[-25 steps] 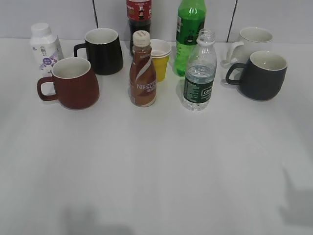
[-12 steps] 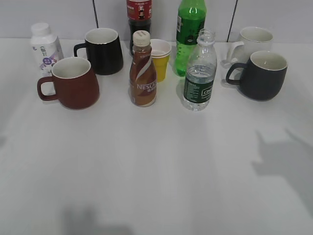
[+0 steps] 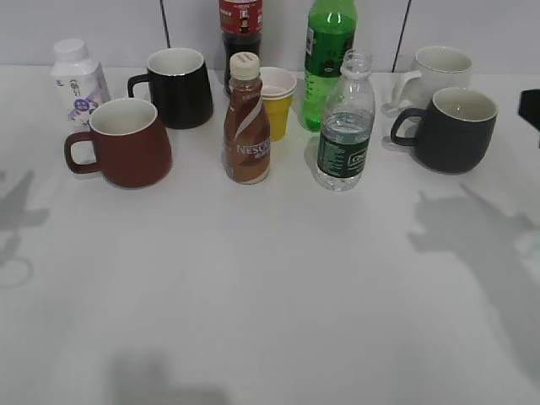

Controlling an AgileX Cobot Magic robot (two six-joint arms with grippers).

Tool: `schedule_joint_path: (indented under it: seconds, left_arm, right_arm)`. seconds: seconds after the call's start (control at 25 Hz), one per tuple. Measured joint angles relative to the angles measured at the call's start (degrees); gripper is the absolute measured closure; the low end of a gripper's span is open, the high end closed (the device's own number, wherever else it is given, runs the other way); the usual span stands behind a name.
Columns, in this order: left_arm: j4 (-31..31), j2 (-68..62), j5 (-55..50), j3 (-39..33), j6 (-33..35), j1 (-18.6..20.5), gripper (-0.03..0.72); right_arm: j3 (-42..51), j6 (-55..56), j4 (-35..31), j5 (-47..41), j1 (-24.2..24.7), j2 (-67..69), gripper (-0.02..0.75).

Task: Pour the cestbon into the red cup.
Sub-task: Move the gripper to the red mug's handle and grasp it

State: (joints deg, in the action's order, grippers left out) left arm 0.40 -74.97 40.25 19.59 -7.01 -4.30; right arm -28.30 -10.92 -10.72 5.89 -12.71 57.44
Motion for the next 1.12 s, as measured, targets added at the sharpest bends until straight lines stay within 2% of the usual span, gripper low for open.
schedule_joint_path:
  seconds: [0.08, 0.28, 0.52, 0.76, 0.96, 1.12]
  left_arm:
    - [3.6, -1.9, -0.5, 0.0, -2.7, 0.0, 0.379]
    - [9.8, -3.1, -0.4, -1.1, -4.2, 0.0, 0.379]
    - [13.3, -10.2, 4.9, -1.1, -4.4, 0.0, 0.377]
    - [13.9, -20.9, 14.4, -0.2, -4.1, 0.0, 0.367]
    - [13.8, -25.5, 16.5, 3.1, 0.3, 0.0, 0.367]
    - [13.8, -28.8, 16.8, 5.6, 0.8, 0.0, 0.367]
  right_arm:
    - [0.0, 0.0, 0.3, 2.9, -1.7, 2.2, 0.27]
    - [0.0, -0.1, 2.5, 7.9, -6.7, 7.3, 0.271]
    - [0.0, 0.6, 3.7, 12.4, -7.3, 11.5, 0.271]
    - [0.0, 0.8, 4.0, 12.9, -7.3, 11.7, 0.271]
    - [0.0, 0.8, 4.0, 12.8, -7.3, 11.7, 0.271]
    - [0.0, 0.8, 4.0, 12.7, -7.3, 11.7, 0.271]
